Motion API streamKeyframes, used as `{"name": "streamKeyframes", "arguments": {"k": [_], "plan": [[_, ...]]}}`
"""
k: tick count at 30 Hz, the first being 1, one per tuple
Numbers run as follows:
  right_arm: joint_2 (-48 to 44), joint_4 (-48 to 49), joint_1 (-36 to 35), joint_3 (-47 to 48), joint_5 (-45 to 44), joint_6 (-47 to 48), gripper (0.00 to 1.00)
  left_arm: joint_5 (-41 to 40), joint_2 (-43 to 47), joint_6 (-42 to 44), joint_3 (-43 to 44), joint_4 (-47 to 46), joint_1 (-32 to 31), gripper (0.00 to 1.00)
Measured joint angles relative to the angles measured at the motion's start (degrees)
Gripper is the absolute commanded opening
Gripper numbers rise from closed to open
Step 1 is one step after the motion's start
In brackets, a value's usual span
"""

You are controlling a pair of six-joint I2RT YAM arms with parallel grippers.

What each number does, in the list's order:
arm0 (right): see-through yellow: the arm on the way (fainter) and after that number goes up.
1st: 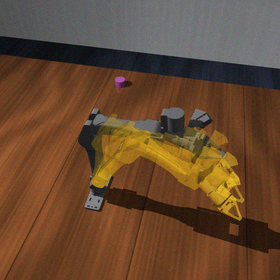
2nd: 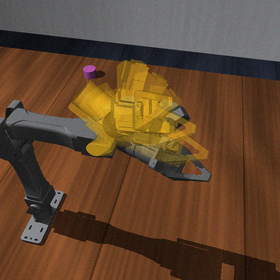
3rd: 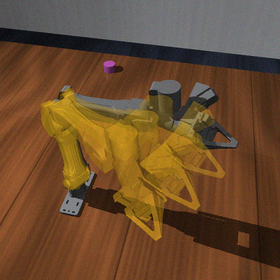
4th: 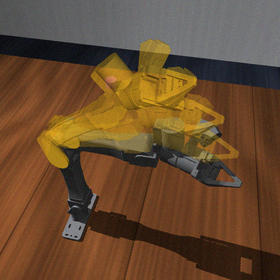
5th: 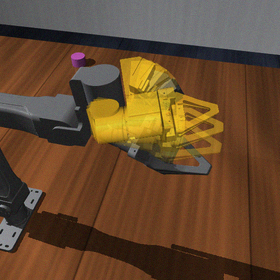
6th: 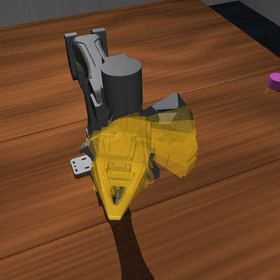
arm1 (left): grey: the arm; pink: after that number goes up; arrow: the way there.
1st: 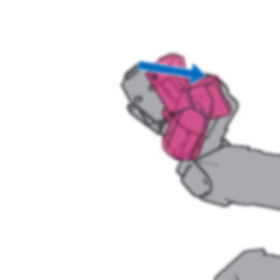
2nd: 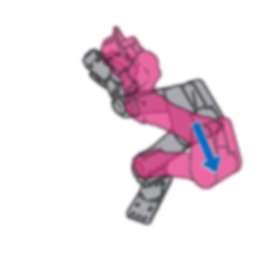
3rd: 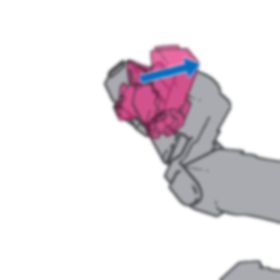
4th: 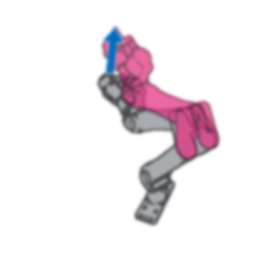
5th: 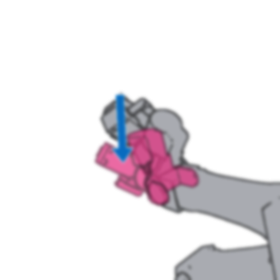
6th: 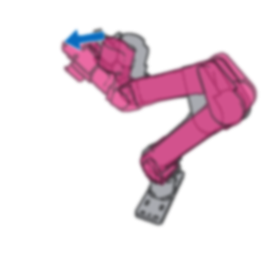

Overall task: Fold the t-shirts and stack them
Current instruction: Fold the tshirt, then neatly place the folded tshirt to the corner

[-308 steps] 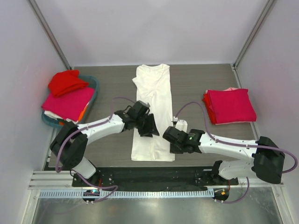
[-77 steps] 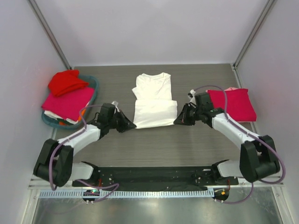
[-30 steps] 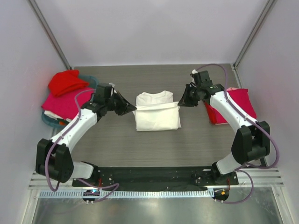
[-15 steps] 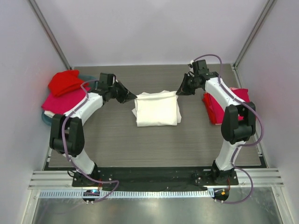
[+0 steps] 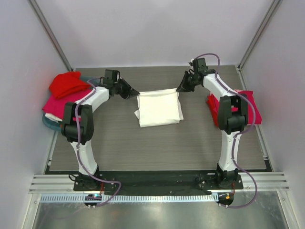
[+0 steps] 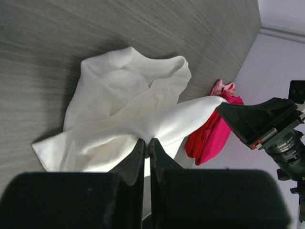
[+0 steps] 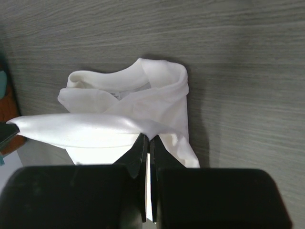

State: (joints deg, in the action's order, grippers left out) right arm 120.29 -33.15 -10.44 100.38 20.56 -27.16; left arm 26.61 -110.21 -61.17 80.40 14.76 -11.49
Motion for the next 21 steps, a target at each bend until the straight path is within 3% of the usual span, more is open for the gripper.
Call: {"name": "streamKeyframes", "arguments": {"k": [1,2,3,4,9,16,21], "plan": [[0.9,0.3,0.1,0.7,0.2,0.0,0.17,0.0,-0.9,0.1,0.8,-0.3,0.2,0.22],[1.6,0.7,0.2,1.2,0.3,-0.3,0.41,0.0,-2.1,0.3,2.0,-0.4,0.3,0.4],[2.2,1.1,0.3,1.6,0.3,-0.7,0.73,-0.3,-3.3,0.7,3.3,-0.5,0.4,0.73],[2.7,1.9,0.5,1.7,0.3,-0.9,0.85,-0.9,-5.1,1.1,5.1,-0.9,0.5,0.77],[3.3,8.9,2.1,-1.7,1.1,-0.8,0.88,-2.6,-11.6,4.0,10.2,-2.1,1.2,0.79],[0.4,17.2,3.5,-15.3,5.3,0.0,0.77,-4.9,-8.6,9.8,0.9,-5.4,1.1,0.77],[0.5,20.4,3.4,-16.3,7.9,0.3,0.73,-5.8,-8.4,12.2,0.0,-6.6,0.6,0.74]]}}
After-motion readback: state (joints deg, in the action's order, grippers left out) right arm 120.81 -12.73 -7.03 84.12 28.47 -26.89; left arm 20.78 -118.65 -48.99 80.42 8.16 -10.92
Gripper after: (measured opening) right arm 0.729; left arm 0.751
